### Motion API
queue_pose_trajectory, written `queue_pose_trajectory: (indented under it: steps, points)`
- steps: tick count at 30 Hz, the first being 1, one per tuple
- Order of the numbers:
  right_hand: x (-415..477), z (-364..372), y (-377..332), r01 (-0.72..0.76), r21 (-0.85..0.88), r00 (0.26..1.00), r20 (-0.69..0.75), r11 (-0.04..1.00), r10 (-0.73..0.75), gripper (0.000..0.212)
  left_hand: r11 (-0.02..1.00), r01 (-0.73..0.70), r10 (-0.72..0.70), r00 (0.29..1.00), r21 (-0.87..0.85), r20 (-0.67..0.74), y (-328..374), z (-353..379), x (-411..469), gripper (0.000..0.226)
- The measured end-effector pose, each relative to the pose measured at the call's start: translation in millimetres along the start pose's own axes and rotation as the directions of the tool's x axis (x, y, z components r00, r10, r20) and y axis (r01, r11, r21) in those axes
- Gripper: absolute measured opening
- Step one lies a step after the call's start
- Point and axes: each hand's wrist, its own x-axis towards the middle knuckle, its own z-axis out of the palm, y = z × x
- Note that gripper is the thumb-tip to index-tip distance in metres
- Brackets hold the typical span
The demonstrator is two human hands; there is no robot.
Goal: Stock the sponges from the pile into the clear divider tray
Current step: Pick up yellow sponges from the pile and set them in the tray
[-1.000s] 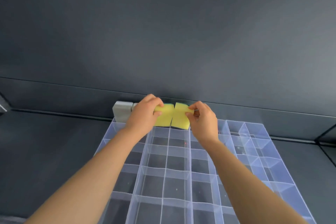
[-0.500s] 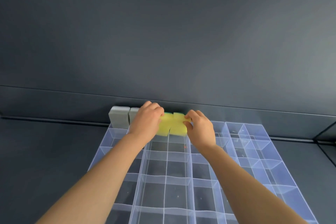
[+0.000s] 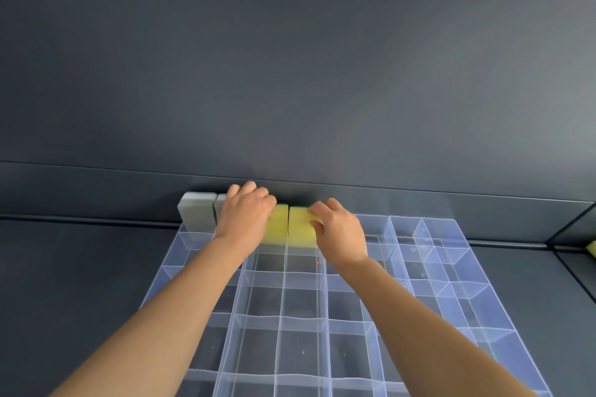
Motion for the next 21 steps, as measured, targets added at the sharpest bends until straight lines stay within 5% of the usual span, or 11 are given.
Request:
queue_pose_trajectory:
  steps: [12, 21]
  points:
    - [-11, -6, -3, -0.031, -0.040, 0.999, 0.029, 0.999, 0.032, 0.036, 0.995, 0.017, -0.025, 0.997, -0.100, -0.074, -5, 1, -9, 0.028]
    - [-51, -40, 17, -0.117, -0.159, 0.992, 0.029, 0.980, 0.123, 0.038, 0.974, -0.133, 0.102, 0.981, -0.185, -0.165, 26, -13, -15, 0.014]
